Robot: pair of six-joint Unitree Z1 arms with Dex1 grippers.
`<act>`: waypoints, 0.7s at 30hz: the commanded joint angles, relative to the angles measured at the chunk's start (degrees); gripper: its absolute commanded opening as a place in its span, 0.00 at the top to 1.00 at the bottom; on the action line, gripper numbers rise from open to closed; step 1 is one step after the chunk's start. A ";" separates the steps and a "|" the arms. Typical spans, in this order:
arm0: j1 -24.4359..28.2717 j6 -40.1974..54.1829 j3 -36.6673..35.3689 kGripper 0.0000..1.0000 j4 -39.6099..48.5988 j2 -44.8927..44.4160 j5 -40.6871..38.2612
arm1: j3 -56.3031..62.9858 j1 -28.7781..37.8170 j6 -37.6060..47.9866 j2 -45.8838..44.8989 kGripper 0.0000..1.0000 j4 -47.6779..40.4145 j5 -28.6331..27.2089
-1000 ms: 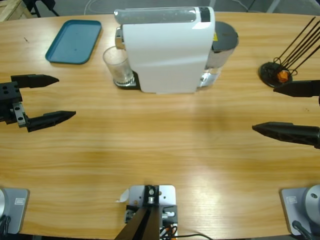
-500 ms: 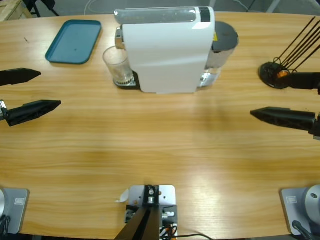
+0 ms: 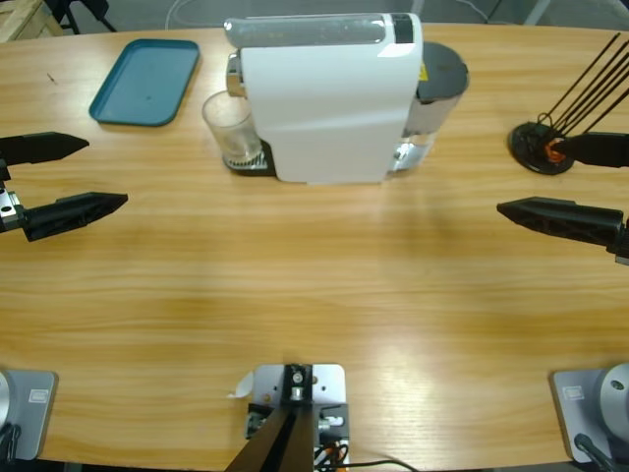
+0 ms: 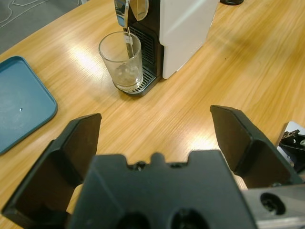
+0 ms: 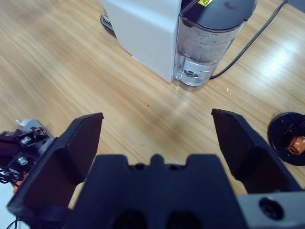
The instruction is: Pour coffee
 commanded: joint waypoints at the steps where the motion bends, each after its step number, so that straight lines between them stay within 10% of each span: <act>1: -0.20 -0.40 0.52 0.00 0.37 0.72 1.54 | 2.29 -0.60 -0.23 0.21 0.00 0.10 0.32; 21: -0.22 0.22 2.10 0.00 -0.54 0.10 1.45 | 1.60 -0.53 -0.23 0.56 0.00 1.43 1.22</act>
